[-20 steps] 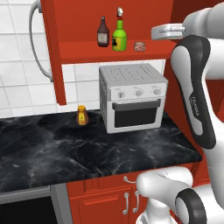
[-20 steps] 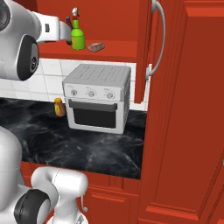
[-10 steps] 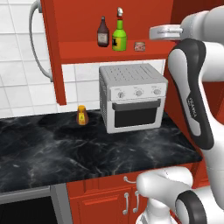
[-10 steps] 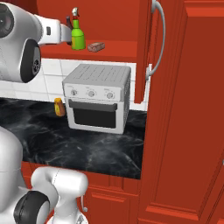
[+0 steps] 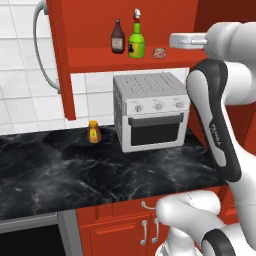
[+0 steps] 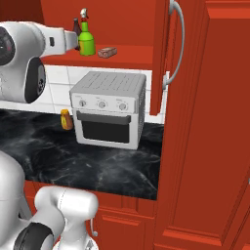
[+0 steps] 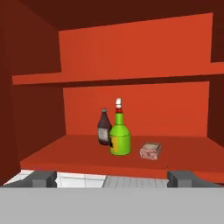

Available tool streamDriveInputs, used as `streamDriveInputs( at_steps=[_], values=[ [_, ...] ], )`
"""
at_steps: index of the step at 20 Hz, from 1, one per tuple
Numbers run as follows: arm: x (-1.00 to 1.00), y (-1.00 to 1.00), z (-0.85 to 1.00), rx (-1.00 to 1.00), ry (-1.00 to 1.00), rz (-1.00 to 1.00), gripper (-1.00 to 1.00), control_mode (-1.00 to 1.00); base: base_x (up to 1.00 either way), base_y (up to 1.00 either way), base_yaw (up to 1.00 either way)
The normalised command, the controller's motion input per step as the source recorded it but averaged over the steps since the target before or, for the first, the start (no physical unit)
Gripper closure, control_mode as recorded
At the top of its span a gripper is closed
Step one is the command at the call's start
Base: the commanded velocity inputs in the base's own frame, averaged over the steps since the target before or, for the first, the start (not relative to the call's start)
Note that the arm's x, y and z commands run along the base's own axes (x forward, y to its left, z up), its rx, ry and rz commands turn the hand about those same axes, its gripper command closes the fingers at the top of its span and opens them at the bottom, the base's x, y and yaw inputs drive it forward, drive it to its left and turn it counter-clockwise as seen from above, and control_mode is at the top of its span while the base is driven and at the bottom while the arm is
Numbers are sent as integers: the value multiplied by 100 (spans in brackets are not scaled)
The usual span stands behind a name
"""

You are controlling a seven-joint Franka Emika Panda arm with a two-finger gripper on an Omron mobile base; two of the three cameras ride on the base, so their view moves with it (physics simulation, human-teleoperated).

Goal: Pick the bar soap and spray from the cabinet and place them on the counter.

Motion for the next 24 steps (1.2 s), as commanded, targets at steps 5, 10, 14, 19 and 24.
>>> streamDriveInputs(
  at_steps=[5, 10, 14, 19, 24],
  values=[
    [-1, 1, -1, 0, -15, 0, -100, -100, 0, 0, 0],
    [-14, 0, 0, 0, -13, 0, -100, -100, 0, 0, 0],
    [-14, 0, 0, 0, -13, 0, -100, -100, 0, 0, 0],
    [-13, 0, -2, 0, -10, 0, -100, -100, 0, 0, 0],
    [-2, 0, -2, 0, -1, 0, -100, -100, 0, 0, 0]
  ],
)
